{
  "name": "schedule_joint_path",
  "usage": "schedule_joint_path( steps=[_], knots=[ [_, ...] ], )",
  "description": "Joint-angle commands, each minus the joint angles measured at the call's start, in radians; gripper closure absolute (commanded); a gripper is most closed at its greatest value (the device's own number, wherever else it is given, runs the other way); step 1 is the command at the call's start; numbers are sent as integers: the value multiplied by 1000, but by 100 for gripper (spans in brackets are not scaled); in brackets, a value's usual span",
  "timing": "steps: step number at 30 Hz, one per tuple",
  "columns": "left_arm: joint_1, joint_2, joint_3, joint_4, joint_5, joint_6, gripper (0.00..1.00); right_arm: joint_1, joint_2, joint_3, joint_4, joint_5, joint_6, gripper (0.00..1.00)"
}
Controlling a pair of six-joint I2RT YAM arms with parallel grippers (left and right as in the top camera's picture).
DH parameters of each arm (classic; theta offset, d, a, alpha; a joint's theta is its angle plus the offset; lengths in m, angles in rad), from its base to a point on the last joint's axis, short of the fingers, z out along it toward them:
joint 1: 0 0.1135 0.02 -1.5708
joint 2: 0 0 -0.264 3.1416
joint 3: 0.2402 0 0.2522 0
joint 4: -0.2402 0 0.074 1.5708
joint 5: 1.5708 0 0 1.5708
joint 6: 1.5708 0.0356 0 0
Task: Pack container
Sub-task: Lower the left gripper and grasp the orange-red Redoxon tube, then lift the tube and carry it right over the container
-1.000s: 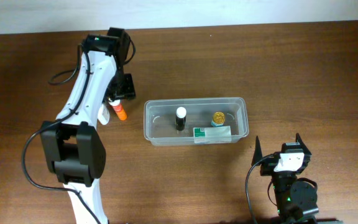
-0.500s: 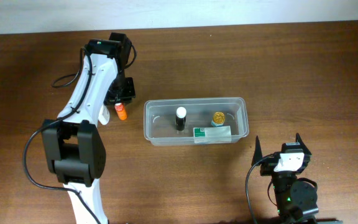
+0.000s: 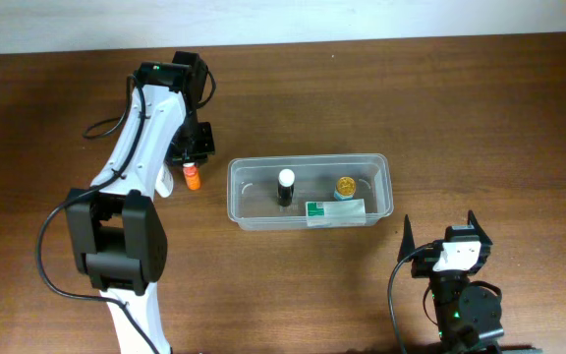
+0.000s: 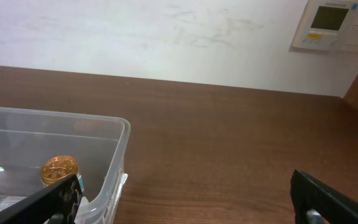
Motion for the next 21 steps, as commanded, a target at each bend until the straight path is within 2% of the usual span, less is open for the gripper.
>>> schedule_joint_path(
  steps=[1, 10, 21],
  knots=[
    [3, -12, 61, -15, 69, 32, 89, -6, -10, -8, -1, 9, 4, 2],
    [3, -120, 227, -153, 96, 58, 88, -6, -10, -8, -1, 9, 4, 2],
    [-61, -263, 236, -193, 134, 58, 88, -6, -10, -8, -1, 9, 4, 2]
  ],
)
